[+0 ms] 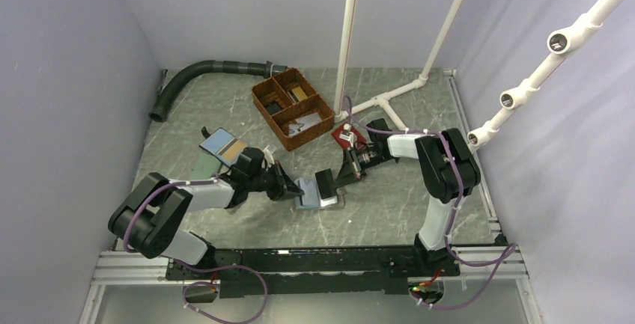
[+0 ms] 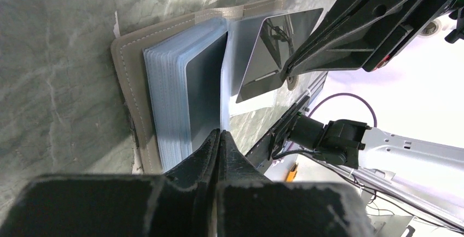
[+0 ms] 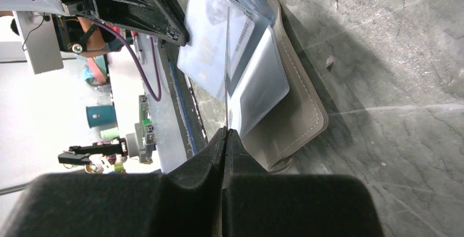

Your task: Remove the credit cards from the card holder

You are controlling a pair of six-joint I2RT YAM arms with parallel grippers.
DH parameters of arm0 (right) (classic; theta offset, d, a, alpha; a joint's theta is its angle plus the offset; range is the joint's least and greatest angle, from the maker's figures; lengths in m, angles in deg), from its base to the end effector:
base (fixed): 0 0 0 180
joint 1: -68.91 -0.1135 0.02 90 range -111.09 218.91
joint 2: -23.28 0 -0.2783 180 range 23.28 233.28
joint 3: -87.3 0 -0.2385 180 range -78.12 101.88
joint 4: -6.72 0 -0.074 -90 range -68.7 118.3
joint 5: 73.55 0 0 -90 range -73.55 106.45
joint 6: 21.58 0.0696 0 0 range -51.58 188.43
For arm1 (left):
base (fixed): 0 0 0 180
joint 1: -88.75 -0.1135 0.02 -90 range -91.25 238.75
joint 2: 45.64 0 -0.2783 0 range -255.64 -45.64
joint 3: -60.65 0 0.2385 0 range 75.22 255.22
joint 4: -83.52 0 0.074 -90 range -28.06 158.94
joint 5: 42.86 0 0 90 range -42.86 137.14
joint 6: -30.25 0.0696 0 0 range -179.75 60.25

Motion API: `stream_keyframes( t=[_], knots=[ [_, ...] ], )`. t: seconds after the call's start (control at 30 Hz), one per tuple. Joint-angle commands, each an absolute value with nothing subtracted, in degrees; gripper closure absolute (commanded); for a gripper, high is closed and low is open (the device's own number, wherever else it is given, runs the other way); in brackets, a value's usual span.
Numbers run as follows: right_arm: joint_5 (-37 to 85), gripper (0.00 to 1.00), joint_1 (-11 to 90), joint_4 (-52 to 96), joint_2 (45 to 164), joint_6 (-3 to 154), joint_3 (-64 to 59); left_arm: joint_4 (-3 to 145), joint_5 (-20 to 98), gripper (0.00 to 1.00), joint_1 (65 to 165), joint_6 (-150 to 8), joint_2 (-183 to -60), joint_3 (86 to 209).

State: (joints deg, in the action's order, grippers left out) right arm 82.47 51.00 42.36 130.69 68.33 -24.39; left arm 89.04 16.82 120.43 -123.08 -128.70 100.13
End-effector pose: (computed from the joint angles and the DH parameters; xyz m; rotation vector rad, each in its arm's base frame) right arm 0.2804 0.1575 0.1300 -0.6225 2.5016 1.7016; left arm 0.2068 -0.1689 0.1427 -0.3712 2.5422 -1.3810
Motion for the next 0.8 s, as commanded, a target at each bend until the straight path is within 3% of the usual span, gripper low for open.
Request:
stream_keyframes(
  t=[0.0, 0.57, 0.77],
  knots=[
    [84.5, 1.0, 51.3, 41.3, 127.7, 67.1, -24.5, 86.6, 17.3, 0.91, 120.3, -120.7, -126.6, 102.9],
    [88.4, 1.0, 51.2, 39.0, 127.5, 68.3, -24.9, 69.0, 27.6, 0.54, 120.3, -114.7, -113.3, 108.5],
    [88.5, 1.0, 51.2, 39.0, 127.9, 68.3, -24.6, 72.8, 26.9, 0.5, 120.3, -116.4, -112.5, 108.0]
  ],
)
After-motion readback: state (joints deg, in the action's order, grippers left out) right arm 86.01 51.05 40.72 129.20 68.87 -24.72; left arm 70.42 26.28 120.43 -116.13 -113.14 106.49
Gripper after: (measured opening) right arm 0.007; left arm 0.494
